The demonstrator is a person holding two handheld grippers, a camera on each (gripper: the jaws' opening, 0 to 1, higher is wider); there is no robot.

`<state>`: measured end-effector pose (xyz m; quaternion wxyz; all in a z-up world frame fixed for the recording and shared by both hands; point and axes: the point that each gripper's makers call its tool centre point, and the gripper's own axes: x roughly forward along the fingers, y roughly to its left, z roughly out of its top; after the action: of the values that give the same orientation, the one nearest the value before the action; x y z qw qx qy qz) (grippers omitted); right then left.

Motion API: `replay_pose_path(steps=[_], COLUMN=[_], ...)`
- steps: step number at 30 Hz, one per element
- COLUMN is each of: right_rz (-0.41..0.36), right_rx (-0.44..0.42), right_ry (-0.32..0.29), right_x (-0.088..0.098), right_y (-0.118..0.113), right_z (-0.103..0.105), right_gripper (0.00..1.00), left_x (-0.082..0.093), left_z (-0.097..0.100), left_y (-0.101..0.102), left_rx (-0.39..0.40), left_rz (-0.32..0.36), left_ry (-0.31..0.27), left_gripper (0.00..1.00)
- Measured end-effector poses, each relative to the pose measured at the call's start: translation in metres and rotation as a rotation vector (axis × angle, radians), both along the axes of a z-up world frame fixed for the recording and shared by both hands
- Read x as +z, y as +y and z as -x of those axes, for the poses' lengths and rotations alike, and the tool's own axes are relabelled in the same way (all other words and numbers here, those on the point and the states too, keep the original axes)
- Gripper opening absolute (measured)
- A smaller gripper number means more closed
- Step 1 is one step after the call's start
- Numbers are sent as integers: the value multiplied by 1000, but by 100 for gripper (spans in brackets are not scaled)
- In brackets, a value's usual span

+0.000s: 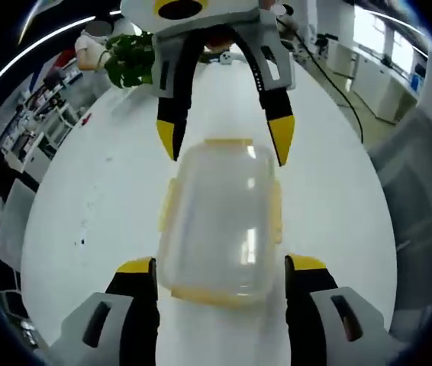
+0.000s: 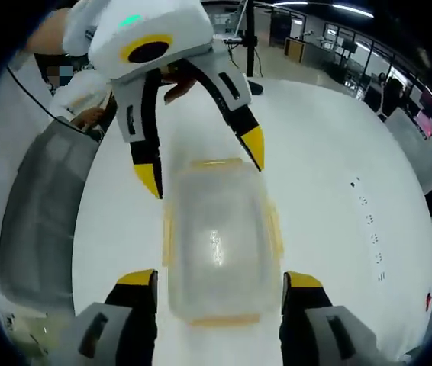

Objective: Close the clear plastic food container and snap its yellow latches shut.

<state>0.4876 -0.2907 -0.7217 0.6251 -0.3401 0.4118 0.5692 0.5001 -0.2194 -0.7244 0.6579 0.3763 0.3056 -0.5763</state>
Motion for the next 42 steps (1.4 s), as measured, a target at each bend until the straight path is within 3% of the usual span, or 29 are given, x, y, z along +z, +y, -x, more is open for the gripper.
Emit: replay_pose_path(steps=[7,14,22,25,42], right_rz=[26,59,87,83,84], right_rx=[16,48,55,42,62], right_ry=[-19,-100,-127,-125,-117], right_x=[-8,-18,-30,-31,-30], right_y=[-6,-8,-12,-12,-2], right_z=[4,1,-4,-5,-2], right_gripper=[68,71,72,72,71], left_x=[-5,-19,-28,-30,-29], left_z=[-3,-2,-4,-7,-2], left_y=[0,3,0,1,12], left_rx=[-27,-85,-112,-122,-95], left_rz=[-28,-72,-104,-132,-115], left_ry=[7,17,4,-33,-23], left_gripper=[69,73,75,74,73])
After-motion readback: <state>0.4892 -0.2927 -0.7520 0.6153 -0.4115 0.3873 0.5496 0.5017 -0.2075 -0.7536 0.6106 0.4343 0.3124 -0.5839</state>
